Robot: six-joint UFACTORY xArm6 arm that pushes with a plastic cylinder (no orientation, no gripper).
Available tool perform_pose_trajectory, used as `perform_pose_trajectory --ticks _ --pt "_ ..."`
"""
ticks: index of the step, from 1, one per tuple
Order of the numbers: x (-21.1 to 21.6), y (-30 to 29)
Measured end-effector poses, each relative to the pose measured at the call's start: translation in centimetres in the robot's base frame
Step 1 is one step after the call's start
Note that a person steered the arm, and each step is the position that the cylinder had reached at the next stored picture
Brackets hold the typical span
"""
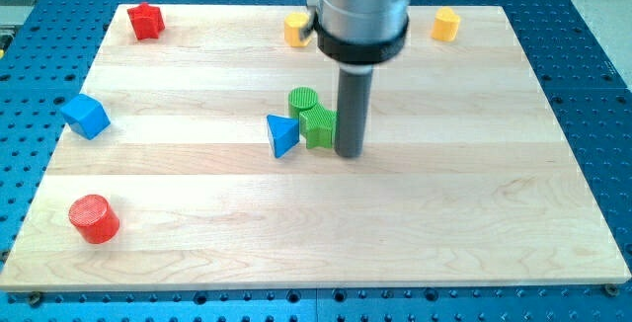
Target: Move blue blocks into the green blocks
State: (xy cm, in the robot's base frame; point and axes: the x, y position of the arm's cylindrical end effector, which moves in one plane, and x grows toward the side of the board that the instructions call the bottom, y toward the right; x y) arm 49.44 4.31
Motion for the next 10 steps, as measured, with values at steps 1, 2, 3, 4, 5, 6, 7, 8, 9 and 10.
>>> perform_pose_trajectory --ticks 1,2,3,4,5,6,7,8,9,10 --pt "2.1 -8.9" --pt "-1.8 -10.3" --pt "-3.4 -9.2" --pt "-5.0 -18.1" --pt "-5.3 -26.6" --pt "-9.7 -22.6" --pt "-15.1 -33.1" --pt "-12.6 -34.8" --pt "-5.3 -32.9" --pt "-6.2 -26.0"
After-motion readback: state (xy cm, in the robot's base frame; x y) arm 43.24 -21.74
